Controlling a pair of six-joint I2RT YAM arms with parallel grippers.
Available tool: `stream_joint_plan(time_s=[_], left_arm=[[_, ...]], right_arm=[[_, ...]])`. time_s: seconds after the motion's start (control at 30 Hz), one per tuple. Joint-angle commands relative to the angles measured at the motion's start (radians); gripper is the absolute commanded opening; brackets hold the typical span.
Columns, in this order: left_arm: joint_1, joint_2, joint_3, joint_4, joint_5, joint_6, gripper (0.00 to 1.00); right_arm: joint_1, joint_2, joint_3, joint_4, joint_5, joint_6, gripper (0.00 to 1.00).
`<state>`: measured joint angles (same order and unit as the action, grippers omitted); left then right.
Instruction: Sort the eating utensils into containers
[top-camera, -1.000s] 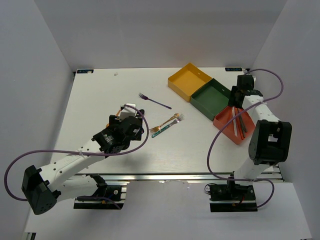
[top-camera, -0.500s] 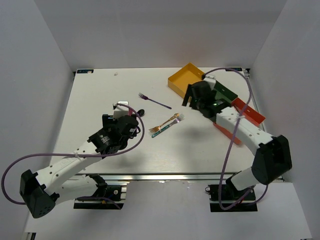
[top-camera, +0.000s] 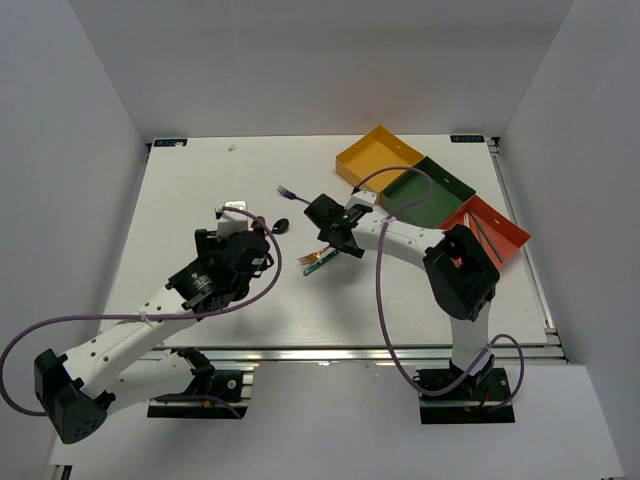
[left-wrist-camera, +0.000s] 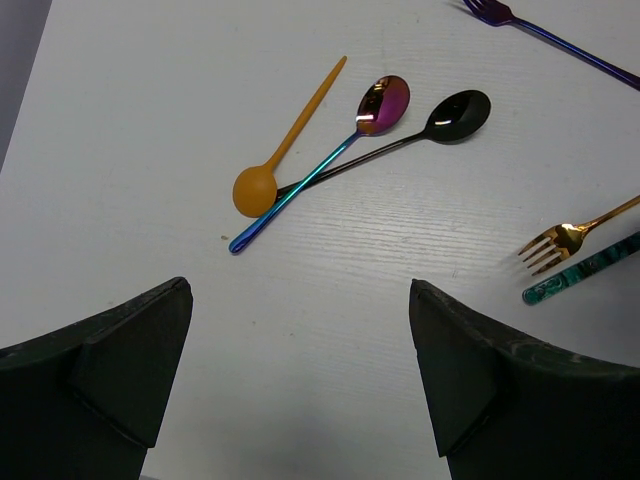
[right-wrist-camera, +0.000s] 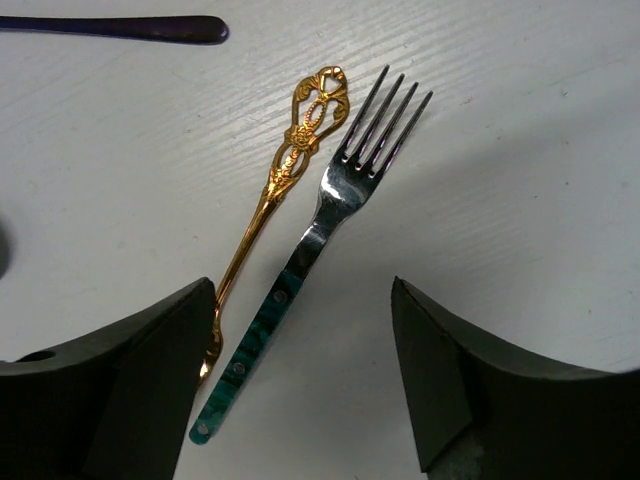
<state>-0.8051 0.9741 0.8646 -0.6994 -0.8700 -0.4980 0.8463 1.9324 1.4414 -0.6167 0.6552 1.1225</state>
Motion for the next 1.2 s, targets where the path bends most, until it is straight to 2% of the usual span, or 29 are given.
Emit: stream_joint_plan(time_s=[0.0,0.03,0.17,0.5,0.63,0.67,0.77,0.8,0.83,1.07,1.17], left_arm=[[0.006,-0.017,0.004,0.005,0.019,-0.004,0.98],[0.006,-0.024,0.002,0.008,0.023,-0.002,0.98],[0.004,-0.038,-0.001,0.014,0.034,0.003,0.98],[0.004,-0.037,-0.004,0.024,0.065,0.012,0.98],[0.004,-0.035,-0.003,0.021,0.065,0.012,0.98],[0.004,-0.035,-0.004,0.021,0.063,0.012,0.98],[0.004,-0.037,-0.006,0.02,0.06,0.009,0.98],[0.004,-0.037,-0.006,0.02,0.06,0.009,0.98],[0.006,-0.037,-0.006,0.02,0.06,0.009,0.98],[0.006,-0.034,-0.004,0.017,0.054,0.007,0.98],[0.006,-0.034,-0.003,0.012,0.045,0.003,0.98]], right_arm=[[0.007,0.031,0.048,-0.032,0.031,0.111,0.73],[0.011,0.037,0.047,-0.023,0.032,0.111,0.67],[0.014,0.077,0.06,-0.032,0.024,0.138,0.56],[0.014,0.178,0.093,-0.009,0.004,0.144,0.49],[0.014,0.151,0.056,-0.052,0.006,0.207,0.32],[0.014,0.134,0.003,-0.038,-0.002,0.214,0.28],[0.007,0.036,-0.128,0.07,-0.022,0.211,0.07],[0.007,0.036,-0.128,0.071,-0.022,0.211,0.07],[0.004,0.021,-0.16,0.077,-0.023,0.209,0.01],[0.0,-0.183,-0.245,0.078,0.015,0.137,0.0],[-0.019,-0.287,-0.279,0.185,-0.025,-0.031,0.0]])
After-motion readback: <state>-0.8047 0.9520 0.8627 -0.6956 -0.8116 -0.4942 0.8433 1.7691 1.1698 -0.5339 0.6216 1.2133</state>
